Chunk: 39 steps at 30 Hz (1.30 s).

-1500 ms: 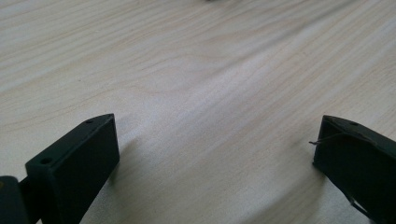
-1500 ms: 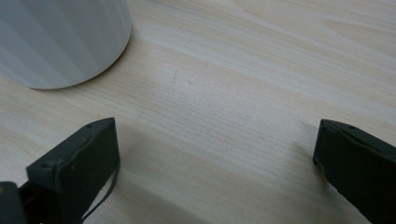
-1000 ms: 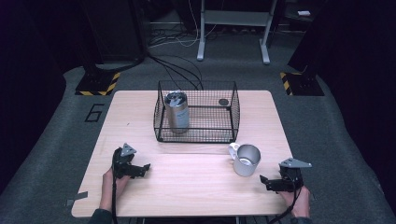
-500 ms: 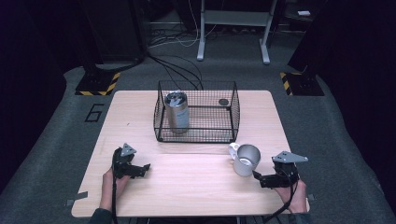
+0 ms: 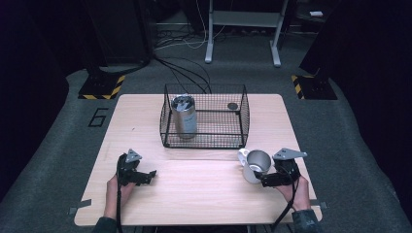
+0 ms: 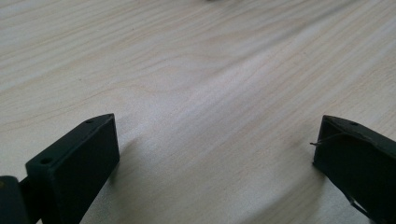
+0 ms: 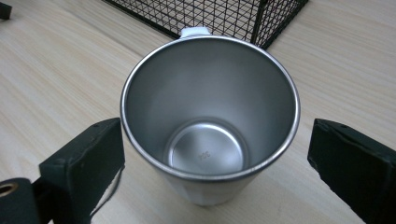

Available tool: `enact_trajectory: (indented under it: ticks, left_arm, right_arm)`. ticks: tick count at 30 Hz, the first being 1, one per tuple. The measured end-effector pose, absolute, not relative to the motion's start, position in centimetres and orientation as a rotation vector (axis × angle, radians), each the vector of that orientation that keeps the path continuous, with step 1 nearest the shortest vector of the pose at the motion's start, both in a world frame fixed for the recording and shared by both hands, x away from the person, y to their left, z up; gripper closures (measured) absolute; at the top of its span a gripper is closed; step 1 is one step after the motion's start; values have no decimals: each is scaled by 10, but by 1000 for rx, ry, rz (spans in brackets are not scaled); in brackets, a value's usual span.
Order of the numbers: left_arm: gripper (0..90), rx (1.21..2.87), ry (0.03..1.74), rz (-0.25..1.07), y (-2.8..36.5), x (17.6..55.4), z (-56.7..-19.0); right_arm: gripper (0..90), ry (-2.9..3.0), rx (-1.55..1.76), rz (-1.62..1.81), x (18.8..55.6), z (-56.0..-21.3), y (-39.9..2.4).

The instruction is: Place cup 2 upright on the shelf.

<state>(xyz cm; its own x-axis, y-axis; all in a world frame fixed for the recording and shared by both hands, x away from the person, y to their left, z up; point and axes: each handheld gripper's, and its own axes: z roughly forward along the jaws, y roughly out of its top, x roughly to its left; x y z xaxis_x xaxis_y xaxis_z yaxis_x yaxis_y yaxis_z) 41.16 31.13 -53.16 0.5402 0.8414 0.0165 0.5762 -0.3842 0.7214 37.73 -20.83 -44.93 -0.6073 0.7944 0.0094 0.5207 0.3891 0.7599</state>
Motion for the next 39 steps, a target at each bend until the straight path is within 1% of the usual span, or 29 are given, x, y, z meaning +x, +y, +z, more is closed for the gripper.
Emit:
enact_trajectory:
  ticks: [5, 7, 20, 39]
  left_arm:
    - [0, 2122, 1139, 501, 312, 411, -531]
    - [0, 2127, 1137, 508, 312, 411, -530]
    - [1, 2129, 1138, 510, 312, 411, -530]
    - [1, 2134, 1139, 504, 313, 411, -530]
  right_arm:
    - [12, 2312, 1132, 1061, 385, -451, -201]
    - [42, 2328, 1108, 1049, 389, -452, -197]
    - [43, 2342, 1077, 1032, 394, -454, -193]
    - [59, 2326, 1102, 1044, 389, -448, -194]
